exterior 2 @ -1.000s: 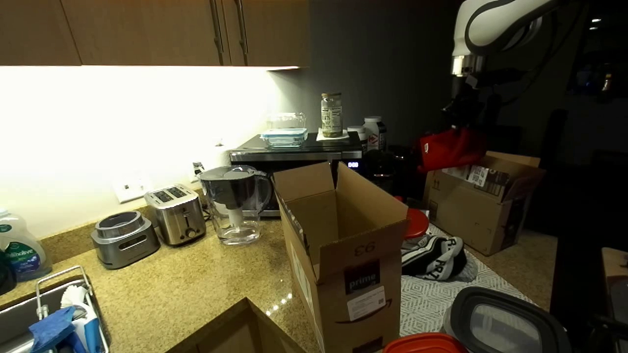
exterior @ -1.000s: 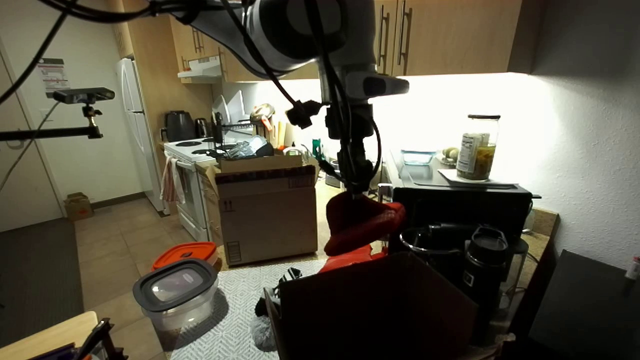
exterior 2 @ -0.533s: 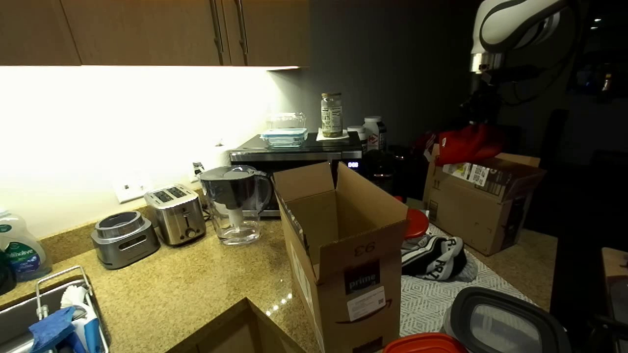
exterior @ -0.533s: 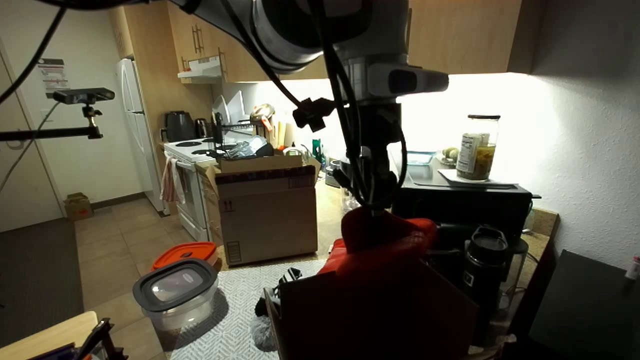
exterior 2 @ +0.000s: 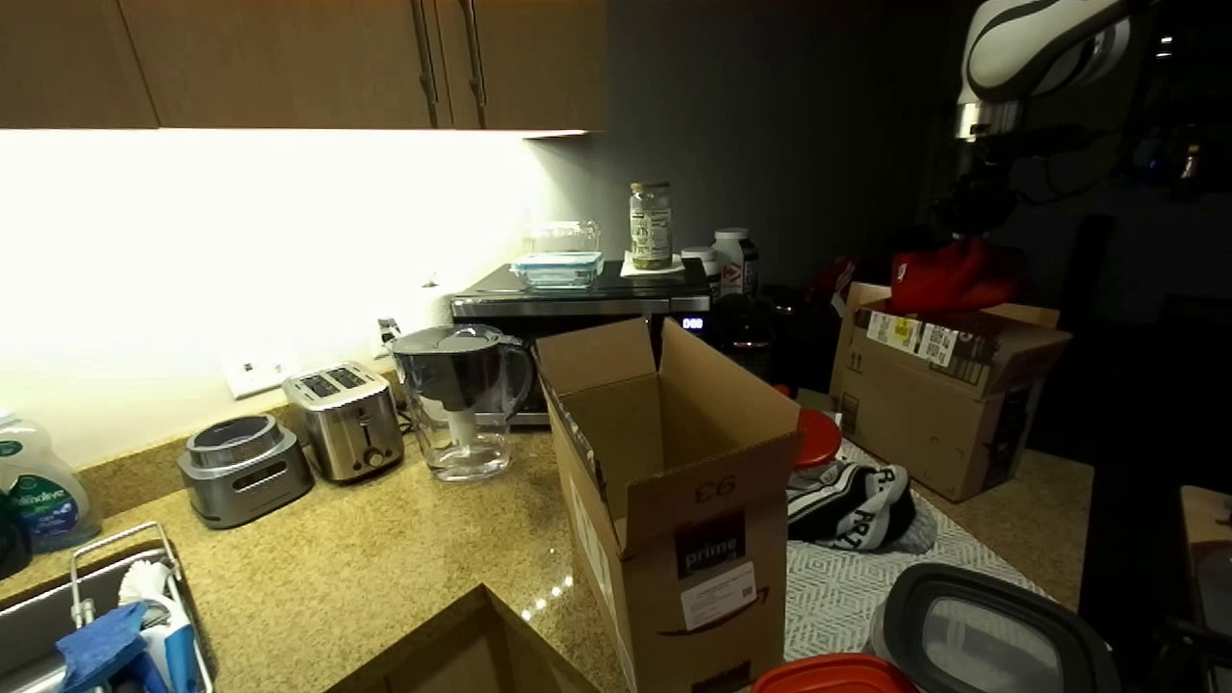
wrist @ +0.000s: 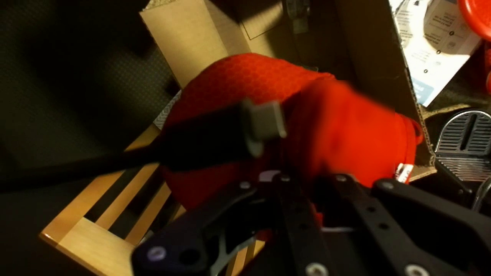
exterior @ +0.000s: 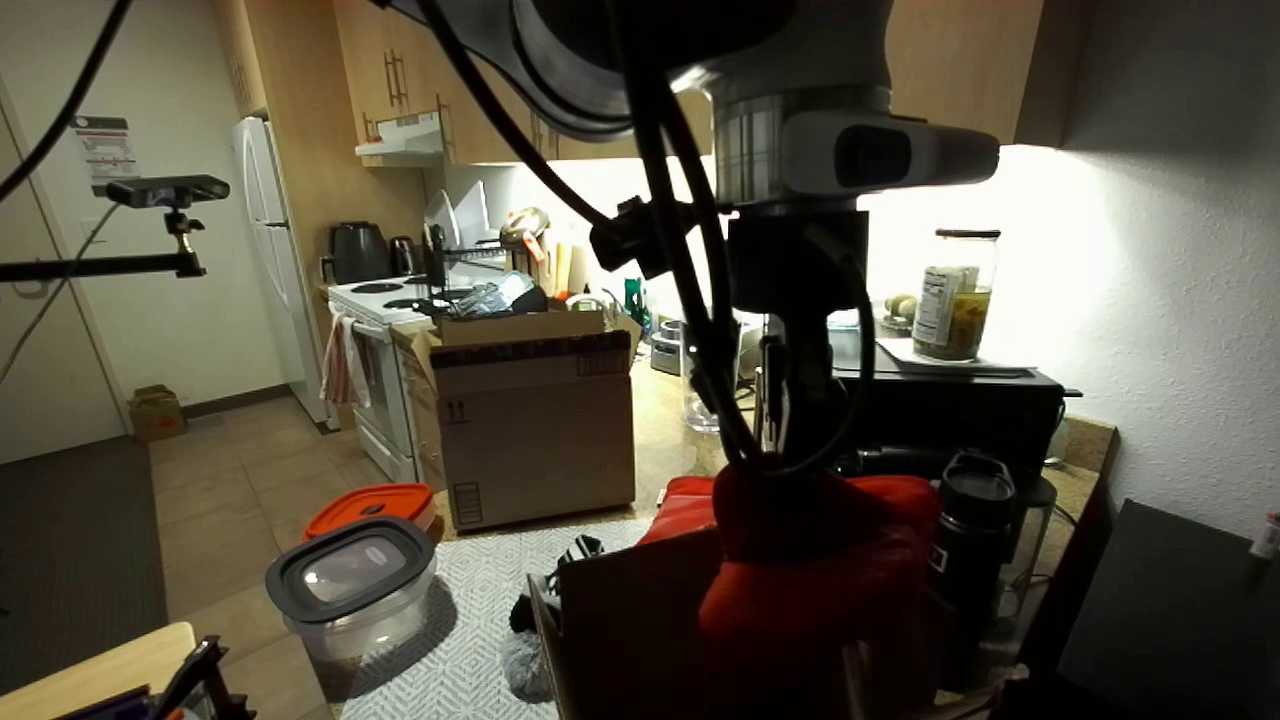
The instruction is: Put the red object into the cardboard box
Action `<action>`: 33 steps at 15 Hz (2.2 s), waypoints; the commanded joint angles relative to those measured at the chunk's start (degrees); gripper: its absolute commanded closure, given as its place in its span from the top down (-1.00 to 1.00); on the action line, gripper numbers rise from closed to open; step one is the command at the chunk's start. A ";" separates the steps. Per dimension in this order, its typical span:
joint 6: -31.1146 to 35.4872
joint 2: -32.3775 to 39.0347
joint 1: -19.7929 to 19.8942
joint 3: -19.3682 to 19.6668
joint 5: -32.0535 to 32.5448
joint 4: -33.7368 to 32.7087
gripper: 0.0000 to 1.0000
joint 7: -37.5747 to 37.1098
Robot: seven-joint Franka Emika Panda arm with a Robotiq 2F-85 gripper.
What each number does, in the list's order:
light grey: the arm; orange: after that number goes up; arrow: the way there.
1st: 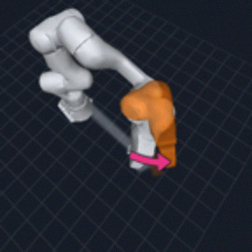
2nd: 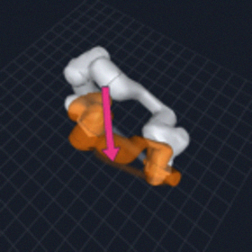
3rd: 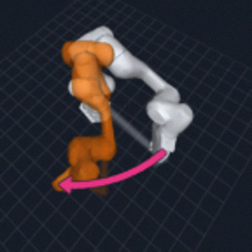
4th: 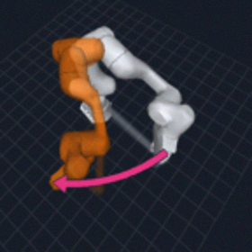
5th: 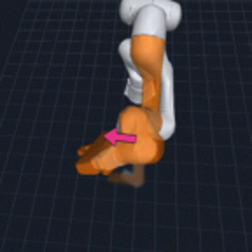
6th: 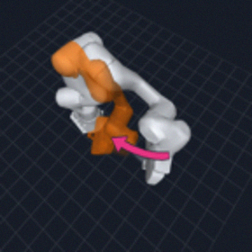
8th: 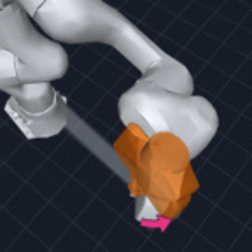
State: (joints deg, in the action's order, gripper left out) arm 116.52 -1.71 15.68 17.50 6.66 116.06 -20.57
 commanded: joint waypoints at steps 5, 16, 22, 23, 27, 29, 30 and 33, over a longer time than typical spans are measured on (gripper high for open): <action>-0.99 -2.01 0.76 -0.08 -0.63 1.10 -0.93 -2.09; -1.51 -1.22 2.01 1.01 -0.12 5.17 -0.93 -2.61; 2.58 -0.90 1.25 0.15 0.26 8.55 -0.93 -2.37; 3.26 -0.76 1.05 -0.17 0.32 8.83 -0.93 -2.53; 6.92 0.17 0.14 -1.70 0.14 9.84 -0.93 -2.23; 8.66 0.87 -0.44 -2.40 0.35 10.16 -0.93 -2.74; 9.32 1.19 -0.73 -2.68 0.47 10.24 -0.93 -2.86; 10.77 2.10 -1.47 -3.18 0.55 10.13 -0.10 -2.81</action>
State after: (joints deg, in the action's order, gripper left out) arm 124.98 -0.05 14.64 14.83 6.69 125.56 -22.25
